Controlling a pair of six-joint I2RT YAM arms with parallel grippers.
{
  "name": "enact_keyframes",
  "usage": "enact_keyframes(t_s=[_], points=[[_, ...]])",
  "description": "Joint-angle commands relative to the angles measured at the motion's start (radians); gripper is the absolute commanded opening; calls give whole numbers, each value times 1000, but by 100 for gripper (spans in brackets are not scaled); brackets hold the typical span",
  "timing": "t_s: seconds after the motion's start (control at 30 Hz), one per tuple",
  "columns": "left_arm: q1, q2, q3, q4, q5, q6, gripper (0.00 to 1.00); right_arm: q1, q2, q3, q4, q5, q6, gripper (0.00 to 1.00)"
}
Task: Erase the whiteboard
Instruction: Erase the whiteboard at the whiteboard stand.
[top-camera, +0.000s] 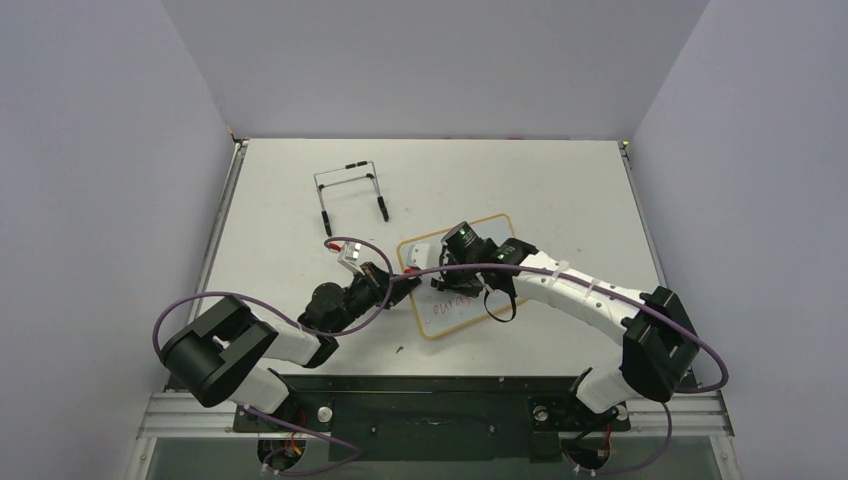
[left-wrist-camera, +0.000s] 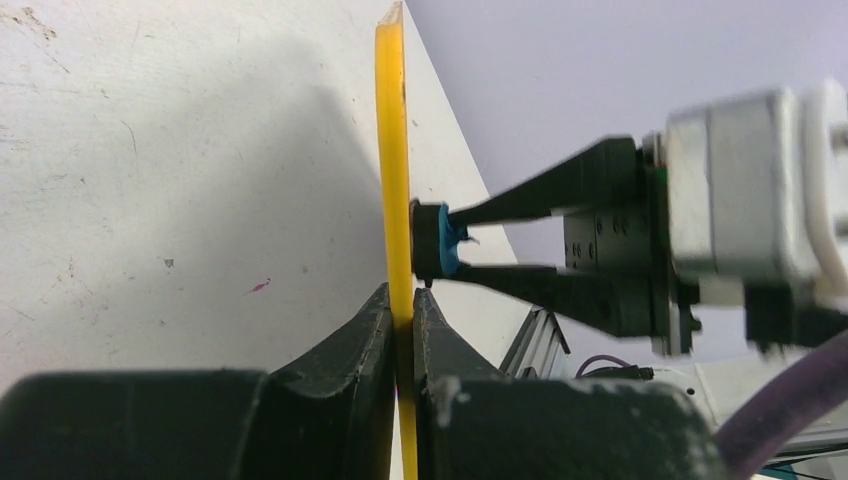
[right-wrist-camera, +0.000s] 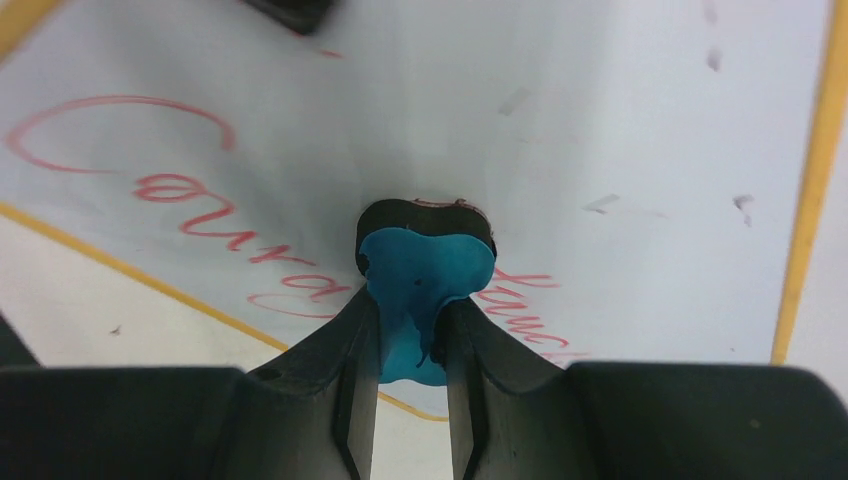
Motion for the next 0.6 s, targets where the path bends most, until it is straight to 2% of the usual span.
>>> enact_keyframes(t_s=[0.0, 0.1, 0.2, 0.3, 0.47, 0.57], points=[[-2, -39, 9, 168, 33, 13, 0, 80, -16, -1, -32, -98, -47, 0], [-2, -58, 3, 149, 29, 22, 0, 56, -10, -1, 1, -24, -13, 0], [-2, -62, 2, 145, 31, 28, 0, -28, -9, -10, 55, 42, 30, 0], [-3, -57, 7, 145, 41, 29, 0, -82, -31, -30, 76, 33, 48, 0], [-3, -63, 9, 143, 49, 28, 0, -55, -32, -29, 22, -78, -4, 0], [-2, -72, 3, 138, 46, 30, 0, 20, -30, -25, -32, -130, -50, 0]])
